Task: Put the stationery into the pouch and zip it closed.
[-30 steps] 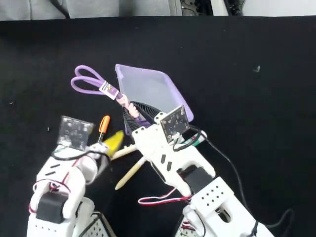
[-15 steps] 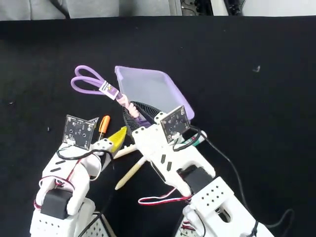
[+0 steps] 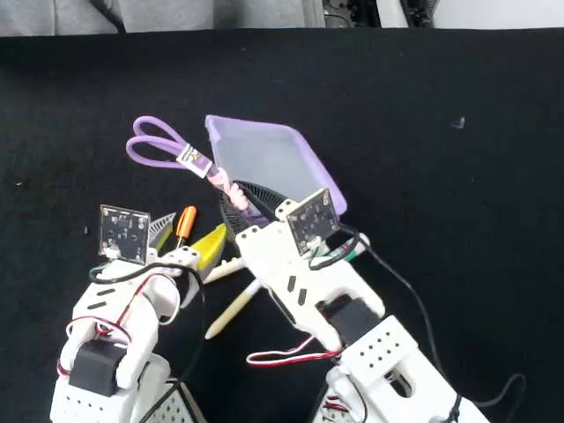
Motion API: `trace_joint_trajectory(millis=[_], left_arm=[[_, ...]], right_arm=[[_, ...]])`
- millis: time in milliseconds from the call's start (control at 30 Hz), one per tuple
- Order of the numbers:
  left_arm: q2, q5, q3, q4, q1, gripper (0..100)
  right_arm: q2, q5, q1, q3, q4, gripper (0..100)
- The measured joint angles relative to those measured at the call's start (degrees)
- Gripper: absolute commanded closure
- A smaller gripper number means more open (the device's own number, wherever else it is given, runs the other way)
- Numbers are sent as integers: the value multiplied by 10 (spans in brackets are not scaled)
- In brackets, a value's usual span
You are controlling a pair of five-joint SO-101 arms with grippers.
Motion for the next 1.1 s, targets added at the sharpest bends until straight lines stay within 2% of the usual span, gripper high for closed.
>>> trace_joint_trajectory(millis=[533,767,1100], left_arm=[[0,14,0,15,0,724],[-2,14,-17,63,55,724],[-4,14,-28,68,53,724]], right_arm=[[0,0,0,0,0,987],[0,1,0,0,0,987],[0,1,0,0,0,987]])
